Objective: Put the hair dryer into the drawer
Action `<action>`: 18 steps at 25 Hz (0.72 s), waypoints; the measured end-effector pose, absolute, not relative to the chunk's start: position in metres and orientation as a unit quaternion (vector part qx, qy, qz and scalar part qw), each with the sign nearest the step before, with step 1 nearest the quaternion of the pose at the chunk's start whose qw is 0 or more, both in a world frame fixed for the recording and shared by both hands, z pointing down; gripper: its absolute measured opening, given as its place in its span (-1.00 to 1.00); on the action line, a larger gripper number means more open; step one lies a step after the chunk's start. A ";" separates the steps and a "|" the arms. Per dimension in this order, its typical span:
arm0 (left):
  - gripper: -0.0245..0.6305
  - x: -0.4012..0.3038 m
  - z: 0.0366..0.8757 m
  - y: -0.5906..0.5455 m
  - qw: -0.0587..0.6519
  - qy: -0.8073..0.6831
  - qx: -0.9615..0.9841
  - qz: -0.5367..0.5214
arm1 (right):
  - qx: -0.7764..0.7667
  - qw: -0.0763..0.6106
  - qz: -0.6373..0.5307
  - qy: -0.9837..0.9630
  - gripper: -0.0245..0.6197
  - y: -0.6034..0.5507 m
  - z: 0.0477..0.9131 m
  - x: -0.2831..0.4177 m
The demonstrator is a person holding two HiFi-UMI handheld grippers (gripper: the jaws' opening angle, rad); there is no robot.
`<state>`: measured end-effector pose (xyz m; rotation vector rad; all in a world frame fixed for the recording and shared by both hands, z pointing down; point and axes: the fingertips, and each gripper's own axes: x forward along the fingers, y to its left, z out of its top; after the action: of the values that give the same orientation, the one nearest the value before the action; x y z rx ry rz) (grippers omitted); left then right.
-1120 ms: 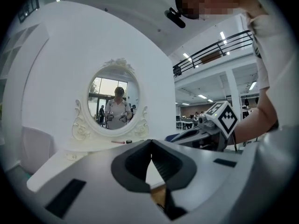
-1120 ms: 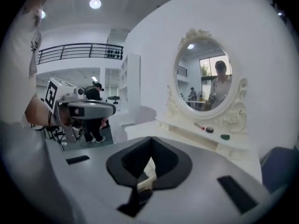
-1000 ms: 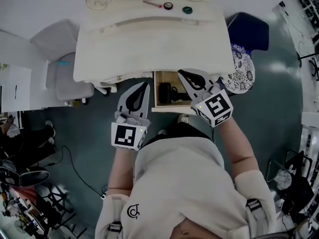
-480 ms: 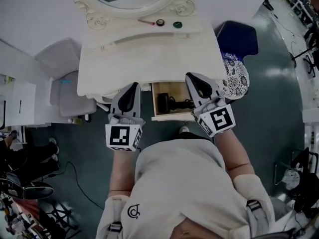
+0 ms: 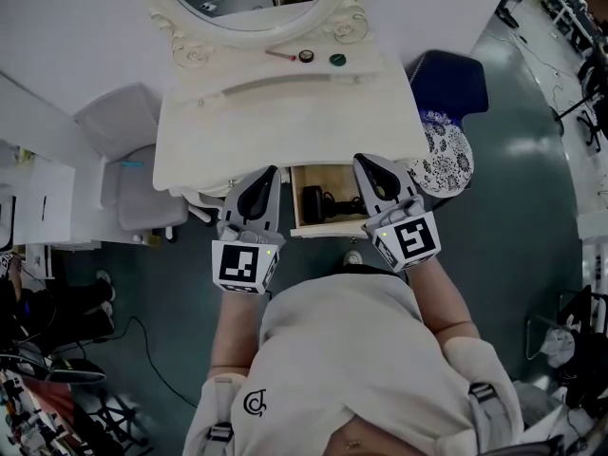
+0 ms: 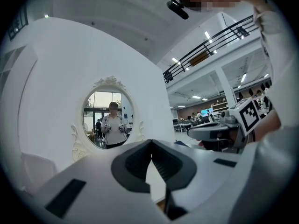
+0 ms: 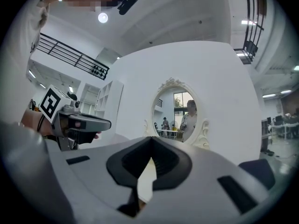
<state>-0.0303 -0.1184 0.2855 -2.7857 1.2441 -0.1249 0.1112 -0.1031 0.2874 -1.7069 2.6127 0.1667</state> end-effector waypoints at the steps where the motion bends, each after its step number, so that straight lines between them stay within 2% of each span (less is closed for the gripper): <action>1: -0.89 -0.029 0.284 -0.118 0.046 0.405 -0.912 -0.041 | -0.548 0.009 0.052 0.835 -0.91 -0.103 0.287 0.113; 18: -0.89 -0.010 0.286 -0.120 0.040 0.408 -0.911 -0.038 | -0.572 -0.015 0.038 0.819 -0.91 -0.103 0.302 0.141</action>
<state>-0.0096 -0.1196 0.2855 -2.7932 1.2492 -0.1173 0.1406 -0.1033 0.3019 -1.8142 2.5994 0.1201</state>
